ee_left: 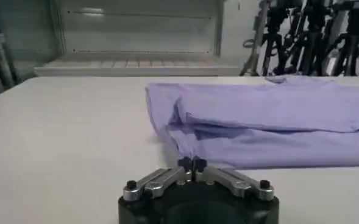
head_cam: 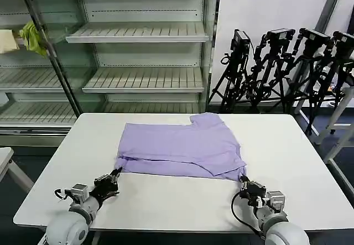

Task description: Fold and organize the clothes.

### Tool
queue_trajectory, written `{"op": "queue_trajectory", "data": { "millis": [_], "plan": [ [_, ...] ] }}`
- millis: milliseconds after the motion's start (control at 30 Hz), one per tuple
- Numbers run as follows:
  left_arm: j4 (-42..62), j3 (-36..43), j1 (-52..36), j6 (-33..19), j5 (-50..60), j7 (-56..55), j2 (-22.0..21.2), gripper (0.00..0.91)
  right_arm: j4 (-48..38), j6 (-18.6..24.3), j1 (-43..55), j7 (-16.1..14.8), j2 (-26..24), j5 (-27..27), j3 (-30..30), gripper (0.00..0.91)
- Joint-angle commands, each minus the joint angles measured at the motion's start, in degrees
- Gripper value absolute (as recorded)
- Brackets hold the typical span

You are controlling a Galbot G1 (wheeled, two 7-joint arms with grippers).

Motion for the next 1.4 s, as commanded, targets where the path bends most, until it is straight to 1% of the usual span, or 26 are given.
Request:
{"op": "queue_trajectory", "data": {
  "millis": [33, 300, 367, 600, 633, 700, 767, 800, 833, 967, 1033, 1233, 1400],
  "plan": [
    [-1.96, -0.55, 2.82, 1.99, 0.1, -0.05, 0.58, 0.01, 1.66, -0.21, -2.87, 0.23, -2.46, 0.51, 0.4, 0.0],
    [-6.21, -1.69, 8.44, 2.27, -0.05, -0.39, 1.7, 0.01, 6.35, -1.13, -7.69, 1.7, -5.57, 2.59, 2.46, 0.0],
    [-8.11, -2.21, 11.27, 2.4, -0.3, -0.65, 2.52, 0.01, 8.79, -1.5, -10.08, 2.24, -7.32, 3.45, 3.28, 0.0],
    [-14.41, -4.68, 19.17, 2.5, -0.23, -1.26, 3.9, 0.0, 13.82, -1.95, -16.23, 3.66, -10.48, 4.04, 5.28, 0.0],
    [-16.01, -5.37, 21.52, 2.51, -0.26, -1.34, 3.96, 0.01, 14.34, -1.96, -17.01, 3.83, -10.76, 4.15, 5.58, 0.0],
    [-17.36, -6.26, 23.92, 2.56, -0.21, -1.52, 3.91, 0.01, 15.68, -1.96, -19.14, 4.13, -11.57, 4.93, 7.58, 0.0],
    [-19.53, -7.4, 27.21, 2.63, -0.19, -1.71, 3.72, 0.01, 17.12, -2.15, -21.07, 5.26, -12.42, 5.96, 8.91, 0.0],
    [-19.96, -7.76, 27.94, 2.67, -0.13, -1.76, 3.67, 0.01, 17.55, -2.18, -21.48, 5.36, -12.71, 6.31, 9.27, 0.0],
    [-20.92, -8.36, 29.6, 2.7, 0.03, -1.76, 3.58, 0.01, 18.16, -2.42, -22.35, 6.43, -13.01, 6.74, 9.5, 0.0],
    [-23.76, -10.35, 34.64, 2.76, 0.08, -1.77, 3.06, 0.0, 20.21, -2.98, -24.96, 8.56, -14.97, 8.06, 10.31, 0.0],
    [-24.51, -11.24, 36.7, 2.72, 0.2, -1.75, 2.73, 0.01, 20.79, -3.04, -25.86, 9.06, -15.45, 8.36, 10.55, 0.0],
    [-26.17, -12.88, 40.4, 2.45, 1.1, -1.66, 2.31, 0.01, 22.03, -3.37, -28.52, 11.0, -15.78, 8.72, 10.35, 0.0],
    [-26.46, -13.74, 41.75, 2.42, 1.14, -1.68, 2.15, 0.01, 22.67, -3.48, -31.57, 12.28, -16.15, 8.52, 10.7, 0.0]
  ]
}}
